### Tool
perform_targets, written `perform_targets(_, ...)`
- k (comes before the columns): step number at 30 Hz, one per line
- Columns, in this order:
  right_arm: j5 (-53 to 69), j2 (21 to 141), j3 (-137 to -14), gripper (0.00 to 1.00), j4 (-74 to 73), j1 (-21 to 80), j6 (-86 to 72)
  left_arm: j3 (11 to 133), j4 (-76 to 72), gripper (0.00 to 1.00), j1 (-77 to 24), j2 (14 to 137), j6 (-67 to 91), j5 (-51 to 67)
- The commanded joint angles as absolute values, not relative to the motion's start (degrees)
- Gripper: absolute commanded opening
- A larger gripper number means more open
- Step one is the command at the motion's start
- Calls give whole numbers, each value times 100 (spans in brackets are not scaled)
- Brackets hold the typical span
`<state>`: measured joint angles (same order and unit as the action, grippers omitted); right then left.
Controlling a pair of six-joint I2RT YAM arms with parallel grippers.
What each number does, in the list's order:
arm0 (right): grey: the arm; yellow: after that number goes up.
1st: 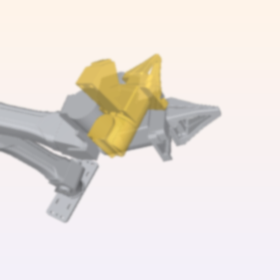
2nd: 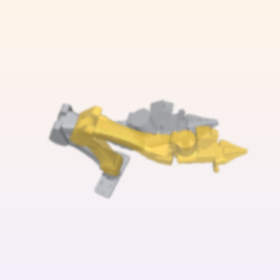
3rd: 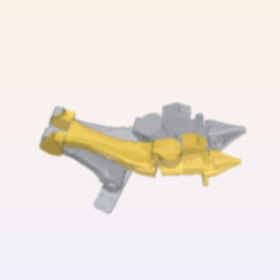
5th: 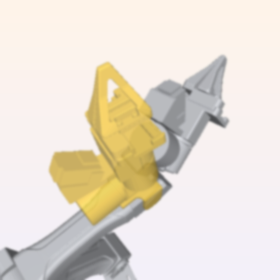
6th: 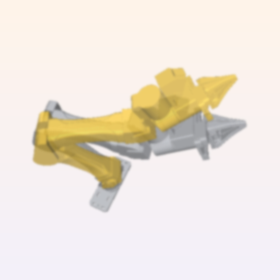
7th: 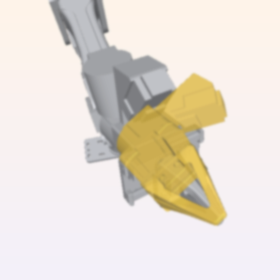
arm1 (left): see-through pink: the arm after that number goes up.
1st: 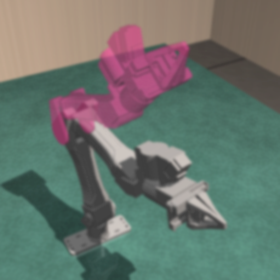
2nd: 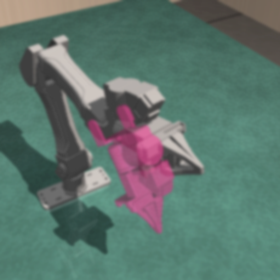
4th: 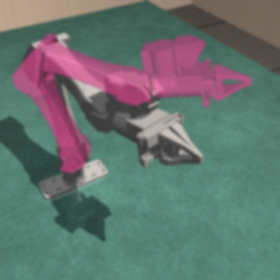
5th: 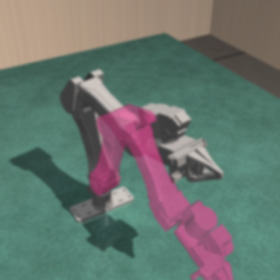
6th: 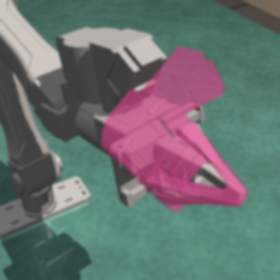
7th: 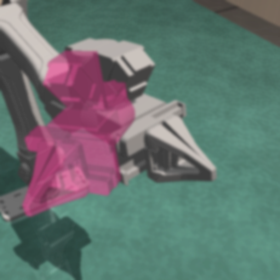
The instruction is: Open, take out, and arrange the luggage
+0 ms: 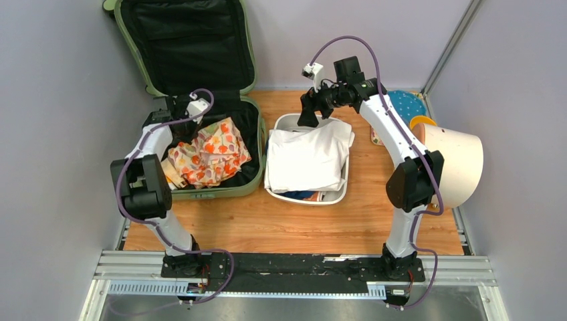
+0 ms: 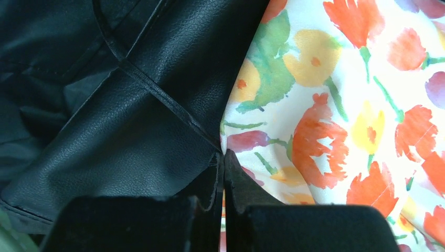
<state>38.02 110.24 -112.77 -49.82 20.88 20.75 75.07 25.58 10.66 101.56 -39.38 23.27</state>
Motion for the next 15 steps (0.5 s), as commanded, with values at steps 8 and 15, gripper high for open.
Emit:
perform_targets(8,4148,11162,-11566,84,-4764,2144,1872,6406,1625,0,773,8638,-4748,2470)
perform_targets(15,4245,11329,-11751,84,-4799,2171,1828,7575,2619,0,782,9851,-4422,2347)
